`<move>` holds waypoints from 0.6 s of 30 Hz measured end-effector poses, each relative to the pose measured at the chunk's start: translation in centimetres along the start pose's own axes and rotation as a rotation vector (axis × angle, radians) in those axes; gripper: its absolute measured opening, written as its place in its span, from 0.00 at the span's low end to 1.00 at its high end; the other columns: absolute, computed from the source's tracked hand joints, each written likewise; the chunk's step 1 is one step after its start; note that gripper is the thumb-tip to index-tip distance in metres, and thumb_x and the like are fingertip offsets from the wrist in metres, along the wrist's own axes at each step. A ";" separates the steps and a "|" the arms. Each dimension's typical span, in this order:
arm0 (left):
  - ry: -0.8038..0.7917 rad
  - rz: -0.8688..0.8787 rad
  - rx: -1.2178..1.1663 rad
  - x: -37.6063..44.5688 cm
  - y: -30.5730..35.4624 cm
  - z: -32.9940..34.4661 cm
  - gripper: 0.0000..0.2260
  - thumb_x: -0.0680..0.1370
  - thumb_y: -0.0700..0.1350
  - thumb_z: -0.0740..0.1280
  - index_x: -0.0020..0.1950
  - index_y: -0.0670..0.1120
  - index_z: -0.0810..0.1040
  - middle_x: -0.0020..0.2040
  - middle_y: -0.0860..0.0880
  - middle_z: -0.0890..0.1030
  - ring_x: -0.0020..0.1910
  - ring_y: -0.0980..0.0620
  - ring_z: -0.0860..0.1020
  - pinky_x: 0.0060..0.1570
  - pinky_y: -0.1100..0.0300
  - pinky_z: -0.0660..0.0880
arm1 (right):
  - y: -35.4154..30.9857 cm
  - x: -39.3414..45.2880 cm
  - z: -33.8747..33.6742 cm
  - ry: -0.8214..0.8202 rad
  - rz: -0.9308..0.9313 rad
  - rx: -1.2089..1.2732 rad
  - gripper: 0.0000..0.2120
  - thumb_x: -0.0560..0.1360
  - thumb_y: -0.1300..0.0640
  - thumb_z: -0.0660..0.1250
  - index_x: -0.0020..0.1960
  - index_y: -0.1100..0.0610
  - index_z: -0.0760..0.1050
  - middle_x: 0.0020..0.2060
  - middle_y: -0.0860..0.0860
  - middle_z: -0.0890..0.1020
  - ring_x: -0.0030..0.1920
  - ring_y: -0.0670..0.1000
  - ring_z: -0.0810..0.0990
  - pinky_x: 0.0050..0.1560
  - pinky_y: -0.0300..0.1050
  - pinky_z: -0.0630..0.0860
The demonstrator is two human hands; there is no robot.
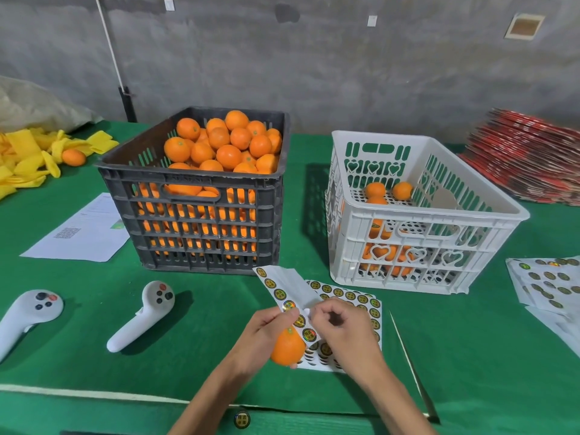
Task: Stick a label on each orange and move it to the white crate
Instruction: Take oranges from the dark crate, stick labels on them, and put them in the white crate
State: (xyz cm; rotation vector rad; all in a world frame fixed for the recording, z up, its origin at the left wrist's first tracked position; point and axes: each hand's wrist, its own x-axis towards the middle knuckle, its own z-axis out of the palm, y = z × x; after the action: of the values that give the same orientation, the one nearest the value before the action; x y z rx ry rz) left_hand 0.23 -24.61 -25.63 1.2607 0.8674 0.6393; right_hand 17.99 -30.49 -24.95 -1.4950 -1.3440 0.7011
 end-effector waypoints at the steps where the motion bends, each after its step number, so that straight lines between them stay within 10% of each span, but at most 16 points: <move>1: 0.025 -0.046 -0.021 0.0 0.0 -0.2 0.27 0.75 0.59 0.75 0.47 0.34 0.72 0.43 0.39 0.73 0.42 0.36 0.83 0.36 0.46 0.82 | 0.0 0.1 0.2 0.028 0.061 0.034 0.11 0.78 0.56 0.71 0.38 0.46 0.82 0.35 0.47 0.83 0.35 0.46 0.76 0.42 0.42 0.76; 7: 0.104 -0.352 0.050 -1.3 1.1 -2.5 0.26 0.77 0.67 0.68 0.62 0.47 0.70 0.56 0.35 0.83 0.45 0.36 0.87 0.31 0.53 0.80 | -0.1 0.7 -0.1 0.275 0.186 0.015 0.08 0.80 0.54 0.69 0.43 0.52 0.83 0.35 0.49 0.85 0.38 0.46 0.83 0.40 0.40 0.75; 18: 0.421 -0.256 -0.165 -2.1 3.7 -4.1 0.38 0.74 0.77 0.58 0.58 0.42 0.76 0.38 0.41 0.86 0.33 0.41 0.85 0.29 0.54 0.78 | -4.8 0.6 5.0 0.285 -0.751 -0.672 0.02 0.78 0.62 0.69 0.47 0.60 0.81 0.42 0.50 0.81 0.40 0.47 0.77 0.39 0.41 0.77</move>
State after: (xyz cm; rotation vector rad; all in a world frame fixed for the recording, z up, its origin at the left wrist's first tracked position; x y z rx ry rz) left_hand -4.19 -23.29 -21.88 0.8590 1.2728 0.7646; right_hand 11.76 -28.89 -22.29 -1.3367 -1.8323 -0.4675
